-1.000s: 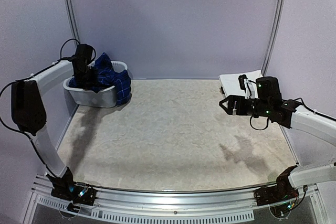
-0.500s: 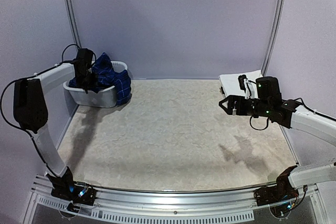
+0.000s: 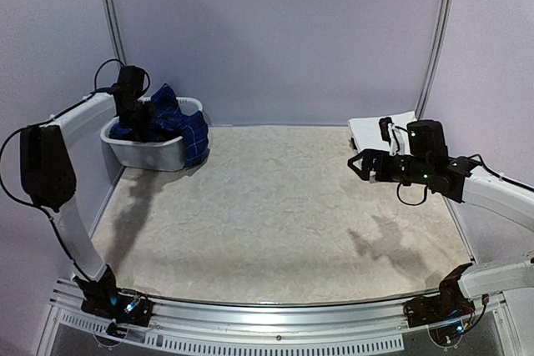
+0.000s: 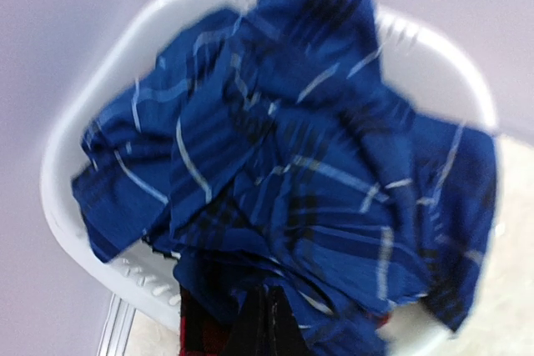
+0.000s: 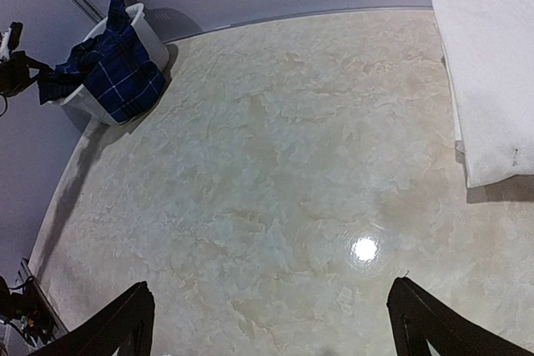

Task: Fold and stack the mixed laundry pile
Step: Pick up the crumpled shirt from the bin.

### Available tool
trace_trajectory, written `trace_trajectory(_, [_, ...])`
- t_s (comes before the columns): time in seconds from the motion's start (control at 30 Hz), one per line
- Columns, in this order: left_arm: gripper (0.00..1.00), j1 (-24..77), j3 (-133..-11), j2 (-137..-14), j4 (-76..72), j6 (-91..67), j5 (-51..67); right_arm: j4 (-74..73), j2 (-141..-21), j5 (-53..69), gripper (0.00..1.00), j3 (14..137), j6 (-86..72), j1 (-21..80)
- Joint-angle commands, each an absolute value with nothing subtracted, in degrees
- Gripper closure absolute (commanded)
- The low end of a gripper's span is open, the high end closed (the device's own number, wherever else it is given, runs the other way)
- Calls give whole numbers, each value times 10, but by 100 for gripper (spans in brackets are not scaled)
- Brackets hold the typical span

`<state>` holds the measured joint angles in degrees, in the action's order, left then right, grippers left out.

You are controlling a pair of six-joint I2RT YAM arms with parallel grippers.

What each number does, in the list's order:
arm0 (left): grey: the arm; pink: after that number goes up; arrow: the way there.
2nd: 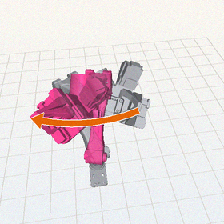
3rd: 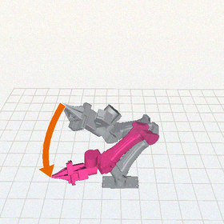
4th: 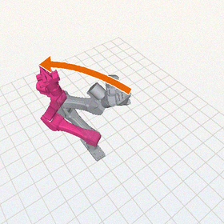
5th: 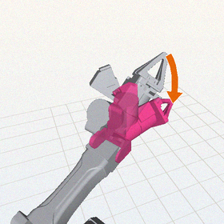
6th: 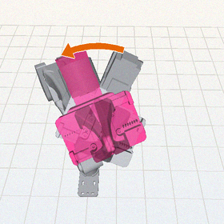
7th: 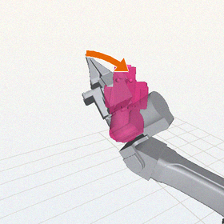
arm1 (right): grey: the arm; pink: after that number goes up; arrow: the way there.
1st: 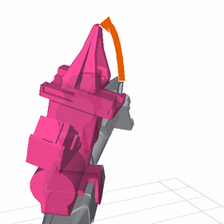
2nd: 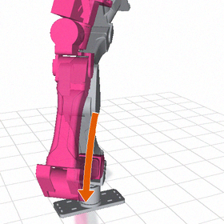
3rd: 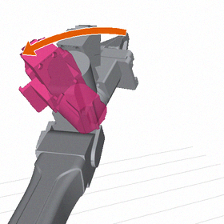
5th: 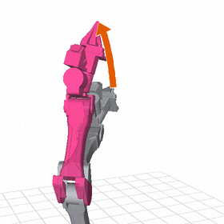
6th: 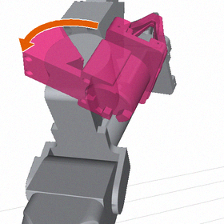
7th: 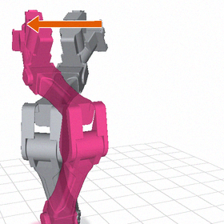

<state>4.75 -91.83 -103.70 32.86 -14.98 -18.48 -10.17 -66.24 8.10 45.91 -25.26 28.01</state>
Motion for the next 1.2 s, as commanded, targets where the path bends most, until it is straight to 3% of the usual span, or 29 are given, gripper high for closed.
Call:
trace_trajectory(0.0, [100,58,-966,-984,298,-140,-144,-116,-669,81,1,484,-255,284])
trace_trajectory(0.37, [100,93,-1106,-951,284,-120,-26,-131,-664,73,1,502,-256,284])
trace_trajectory(0.83, [100,233,-1099,-807,314,-92,25,-152,-642,68,1,547,-248,283])
trace_trajectory(1.1, [100,384,-953,-716,277,-96,75,-141,-608,47,1,520,-252,284])
trace_trajectory(1.13, [99,397,-939,-716,287,-90,75,-141,-606,46,1,517,-252,283])
trace_trajectory(1.17, [90,405,-924,-717,308,-82,70,-141,-605,46,1,515,-252,284])
